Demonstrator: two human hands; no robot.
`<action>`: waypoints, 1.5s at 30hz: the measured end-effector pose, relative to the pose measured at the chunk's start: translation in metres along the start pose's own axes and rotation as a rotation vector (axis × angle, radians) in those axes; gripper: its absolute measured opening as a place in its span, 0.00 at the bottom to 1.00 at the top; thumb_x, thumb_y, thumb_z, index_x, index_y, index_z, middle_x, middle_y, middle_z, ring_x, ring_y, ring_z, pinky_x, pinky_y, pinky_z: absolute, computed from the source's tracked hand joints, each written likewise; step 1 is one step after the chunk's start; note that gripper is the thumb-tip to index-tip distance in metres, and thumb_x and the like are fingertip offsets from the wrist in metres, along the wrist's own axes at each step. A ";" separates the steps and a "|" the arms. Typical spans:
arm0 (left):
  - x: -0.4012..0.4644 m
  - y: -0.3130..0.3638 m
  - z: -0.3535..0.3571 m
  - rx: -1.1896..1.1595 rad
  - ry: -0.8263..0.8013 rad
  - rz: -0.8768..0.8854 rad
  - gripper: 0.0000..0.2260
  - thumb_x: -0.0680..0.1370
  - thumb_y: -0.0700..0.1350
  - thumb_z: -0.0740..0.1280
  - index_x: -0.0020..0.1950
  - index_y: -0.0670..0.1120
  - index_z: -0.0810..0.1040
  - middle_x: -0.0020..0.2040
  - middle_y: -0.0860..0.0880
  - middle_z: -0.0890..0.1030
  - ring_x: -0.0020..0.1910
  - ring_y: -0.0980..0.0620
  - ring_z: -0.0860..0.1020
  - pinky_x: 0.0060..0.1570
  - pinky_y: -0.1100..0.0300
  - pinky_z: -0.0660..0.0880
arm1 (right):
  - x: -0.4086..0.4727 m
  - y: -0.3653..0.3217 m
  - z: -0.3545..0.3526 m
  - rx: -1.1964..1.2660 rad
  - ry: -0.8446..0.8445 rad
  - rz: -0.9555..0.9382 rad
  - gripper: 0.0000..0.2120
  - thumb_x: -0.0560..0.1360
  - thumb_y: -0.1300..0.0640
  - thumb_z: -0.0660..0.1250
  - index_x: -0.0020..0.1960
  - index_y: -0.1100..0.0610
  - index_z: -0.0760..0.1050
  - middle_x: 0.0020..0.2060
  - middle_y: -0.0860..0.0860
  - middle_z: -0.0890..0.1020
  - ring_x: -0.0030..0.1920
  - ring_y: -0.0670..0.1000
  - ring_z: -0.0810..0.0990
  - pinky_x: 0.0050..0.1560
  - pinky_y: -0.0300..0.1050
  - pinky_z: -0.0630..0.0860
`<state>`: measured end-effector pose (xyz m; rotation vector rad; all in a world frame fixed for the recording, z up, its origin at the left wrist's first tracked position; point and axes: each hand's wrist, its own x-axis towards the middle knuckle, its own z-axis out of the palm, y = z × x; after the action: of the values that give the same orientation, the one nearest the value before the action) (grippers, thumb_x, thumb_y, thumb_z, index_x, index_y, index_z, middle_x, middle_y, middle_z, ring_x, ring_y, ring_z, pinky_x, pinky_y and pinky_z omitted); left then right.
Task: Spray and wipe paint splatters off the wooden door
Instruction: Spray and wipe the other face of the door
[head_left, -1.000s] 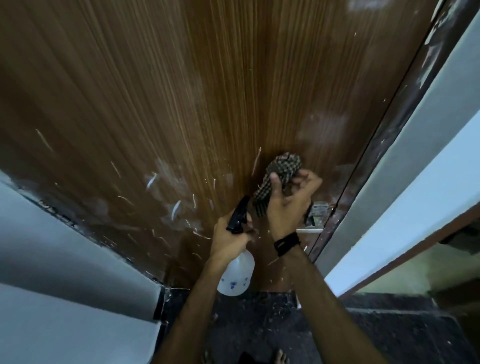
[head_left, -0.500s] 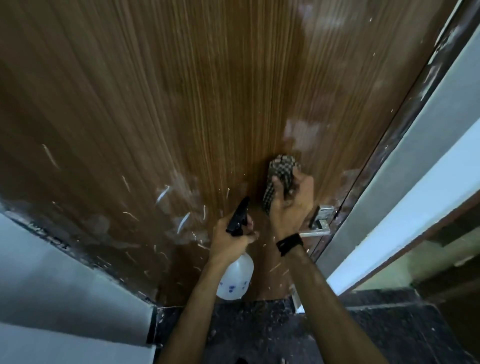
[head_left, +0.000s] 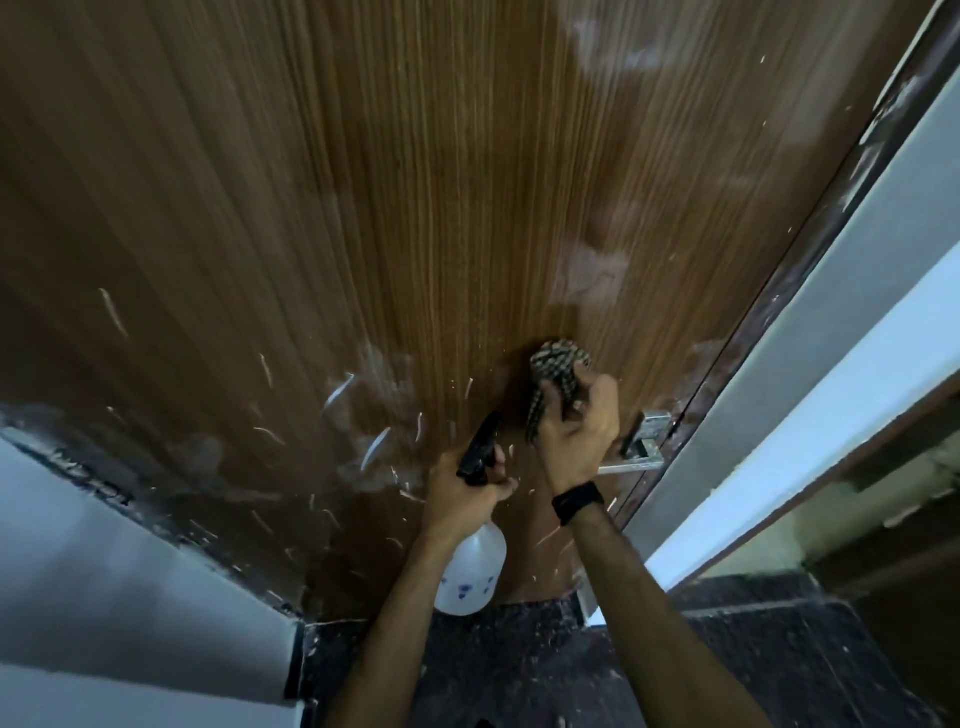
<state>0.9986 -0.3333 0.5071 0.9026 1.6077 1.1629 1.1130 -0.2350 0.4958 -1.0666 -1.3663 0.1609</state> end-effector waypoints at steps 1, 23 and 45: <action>0.000 -0.001 0.000 -0.001 0.016 -0.014 0.10 0.73 0.31 0.73 0.45 0.46 0.80 0.38 0.52 0.81 0.33 0.60 0.77 0.44 0.55 0.72 | 0.011 -0.007 -0.002 0.004 0.047 -0.016 0.13 0.73 0.65 0.75 0.53 0.62 0.74 0.46 0.56 0.77 0.48 0.49 0.75 0.44 0.43 0.74; 0.011 -0.023 -0.019 -0.132 0.202 -0.118 0.11 0.73 0.31 0.74 0.44 0.47 0.79 0.36 0.51 0.80 0.29 0.58 0.75 0.43 0.56 0.74 | -0.011 -0.012 0.034 0.056 -0.189 -0.226 0.15 0.73 0.67 0.74 0.54 0.60 0.72 0.43 0.59 0.75 0.47 0.43 0.69 0.49 0.23 0.65; 0.010 -0.035 -0.047 -0.134 0.262 0.017 0.14 0.71 0.29 0.74 0.38 0.49 0.78 0.34 0.52 0.79 0.30 0.55 0.75 0.40 0.55 0.71 | -0.067 0.002 0.038 0.050 -0.355 -0.104 0.19 0.68 0.74 0.71 0.53 0.58 0.73 0.46 0.57 0.77 0.46 0.51 0.76 0.45 0.44 0.77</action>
<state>0.9493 -0.3473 0.4771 0.7006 1.7071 1.4294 1.0638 -0.2574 0.4406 -0.9516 -1.7240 0.3177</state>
